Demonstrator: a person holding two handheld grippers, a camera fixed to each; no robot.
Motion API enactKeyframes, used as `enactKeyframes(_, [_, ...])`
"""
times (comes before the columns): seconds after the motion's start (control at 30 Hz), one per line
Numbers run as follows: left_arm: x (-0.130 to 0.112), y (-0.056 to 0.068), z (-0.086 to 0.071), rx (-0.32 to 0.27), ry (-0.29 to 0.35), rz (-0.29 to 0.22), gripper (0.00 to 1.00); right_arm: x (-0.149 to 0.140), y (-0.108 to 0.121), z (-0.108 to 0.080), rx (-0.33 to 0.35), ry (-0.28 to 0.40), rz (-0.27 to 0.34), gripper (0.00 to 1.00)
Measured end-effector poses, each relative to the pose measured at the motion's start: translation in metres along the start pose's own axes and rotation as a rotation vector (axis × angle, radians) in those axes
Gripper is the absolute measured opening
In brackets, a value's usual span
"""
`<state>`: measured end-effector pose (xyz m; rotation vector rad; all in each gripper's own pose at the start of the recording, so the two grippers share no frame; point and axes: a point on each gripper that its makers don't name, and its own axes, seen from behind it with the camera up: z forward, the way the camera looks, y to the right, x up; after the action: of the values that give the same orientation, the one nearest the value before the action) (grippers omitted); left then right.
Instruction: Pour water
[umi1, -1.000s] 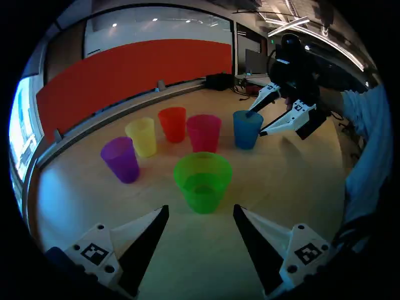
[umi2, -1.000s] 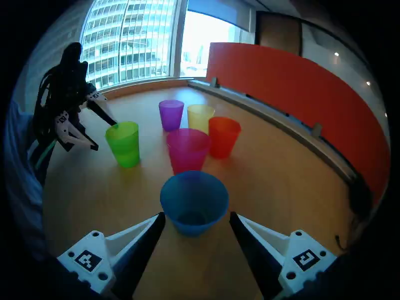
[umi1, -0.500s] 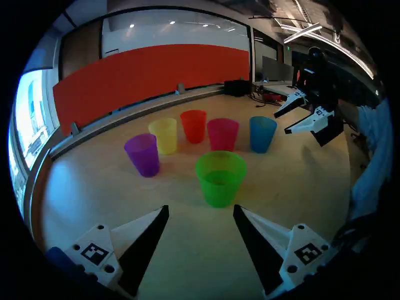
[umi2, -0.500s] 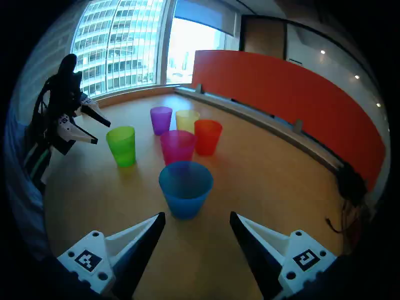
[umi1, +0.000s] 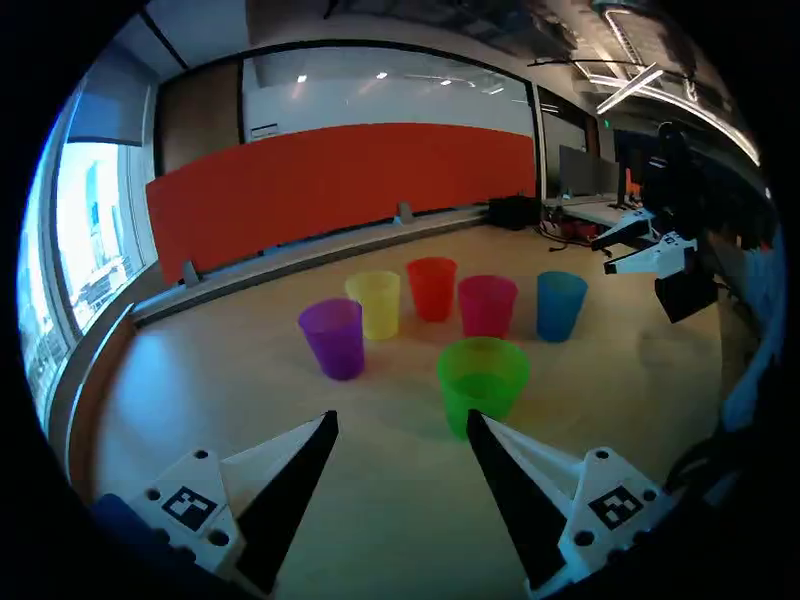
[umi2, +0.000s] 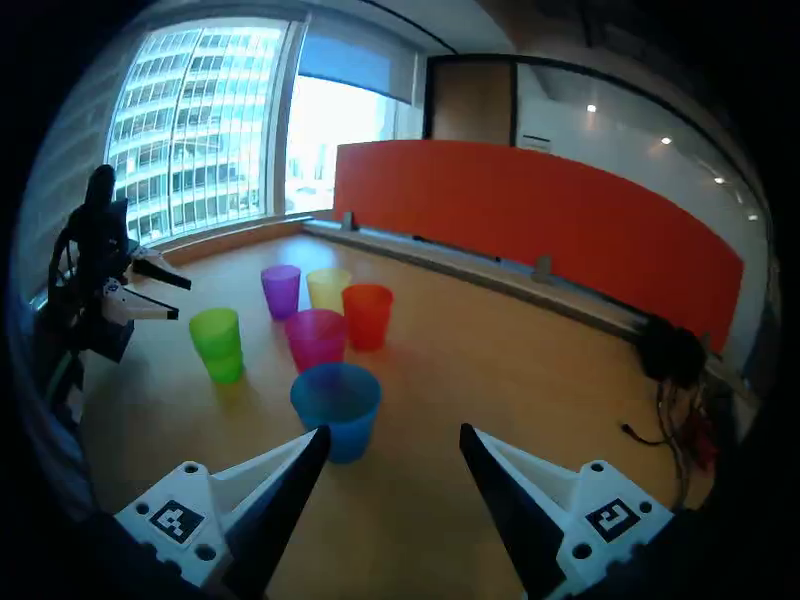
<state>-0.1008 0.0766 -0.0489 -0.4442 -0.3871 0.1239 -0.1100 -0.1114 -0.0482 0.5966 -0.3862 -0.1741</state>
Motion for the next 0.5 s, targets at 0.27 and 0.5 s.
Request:
enactKeyframes(0.27, [0.021,-0.021,-0.004,0.093,0.097,-0.028,0.96,0.018,0.023,-0.01,-0.145,0.09,0.042,1.0])
enactKeyframes(0.5, [0.036,-0.032,-0.009,0.149,0.167,-0.082,0.96,0.033,0.042,-0.018,-0.264,0.176,0.085,1.0])
